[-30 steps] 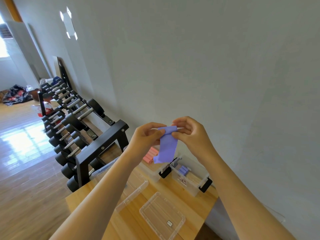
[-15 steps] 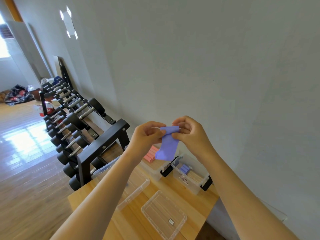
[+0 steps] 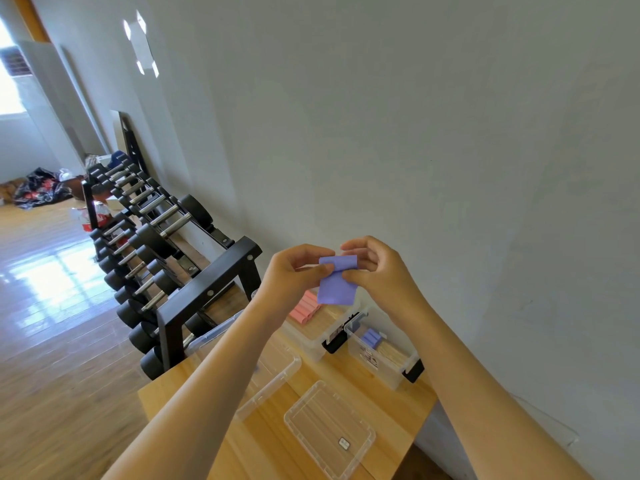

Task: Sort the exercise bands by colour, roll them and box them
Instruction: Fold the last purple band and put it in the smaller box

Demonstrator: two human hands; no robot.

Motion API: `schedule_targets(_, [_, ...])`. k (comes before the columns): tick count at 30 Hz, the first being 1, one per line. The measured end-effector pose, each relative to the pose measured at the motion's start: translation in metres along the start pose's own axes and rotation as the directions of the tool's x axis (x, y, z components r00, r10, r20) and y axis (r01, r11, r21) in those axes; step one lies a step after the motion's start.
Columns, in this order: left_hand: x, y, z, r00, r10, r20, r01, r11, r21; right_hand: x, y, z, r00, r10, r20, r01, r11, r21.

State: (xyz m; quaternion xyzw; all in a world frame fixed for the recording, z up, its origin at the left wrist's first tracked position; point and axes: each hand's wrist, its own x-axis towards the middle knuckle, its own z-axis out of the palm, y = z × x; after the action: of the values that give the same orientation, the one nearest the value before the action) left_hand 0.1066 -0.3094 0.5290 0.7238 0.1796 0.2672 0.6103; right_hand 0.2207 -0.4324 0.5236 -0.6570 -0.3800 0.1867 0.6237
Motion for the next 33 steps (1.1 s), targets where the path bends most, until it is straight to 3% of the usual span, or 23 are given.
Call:
schedule_targets(4, [0.0, 0.001, -0.003, 0.999, 0.013, -0.037, -0.011, 0.999, 0.047, 0.002, 0.005, 0.003, 0.996, 0.089, 0.032, -0.089, 0.996, 0.026])
schedule_targets(8, [-0.003, -0.001, -0.001, 0.998, -0.063, 0.007, 0.064, 0.995, -0.072, 0.001, 0.004, 0.004, 0.998, 0.018, -0.064, -0.018, 1.0, 0.012])
schedule_targets(11, [-0.005, -0.001, 0.001, 0.991, -0.129, 0.039, 0.133, 0.984, -0.116, -0.001, 0.002, 0.004, 0.998, -0.022, -0.056, 0.021, 1.0, -0.008])
schedule_targets(14, [-0.005, -0.003, -0.001, 0.995, -0.099, 0.003, 0.099, 0.992, -0.075, -0.004, 0.002, 0.005, 0.998, -0.036, -0.044, 0.034, 0.998, -0.046])
schedule_targets(18, [-0.006, -0.004, -0.004, 0.999, -0.044, -0.023, 0.043, 0.998, -0.041, -0.006, 0.003, 0.006, 0.997, 0.043, -0.06, -0.038, 0.996, 0.084])
schedule_targets(21, [-0.007, -0.004, -0.004, 1.0, -0.028, -0.014, 0.028, 1.0, -0.01, -0.006, 0.004, 0.006, 0.994, 0.037, -0.1, -0.028, 0.996, 0.088])
schedule_targets(26, [-0.011, 0.0, 0.002, 0.99, -0.132, 0.059, 0.141, 0.966, -0.215, -0.01, 0.004, 0.009, 0.99, -0.014, -0.14, 0.02, 0.999, 0.039])
schedule_targets(33, [-0.013, -0.005, 0.009, 0.993, -0.031, -0.114, 0.017, 0.992, -0.124, -0.014, 0.008, 0.017, 0.97, 0.071, -0.231, -0.045, 0.992, 0.116])
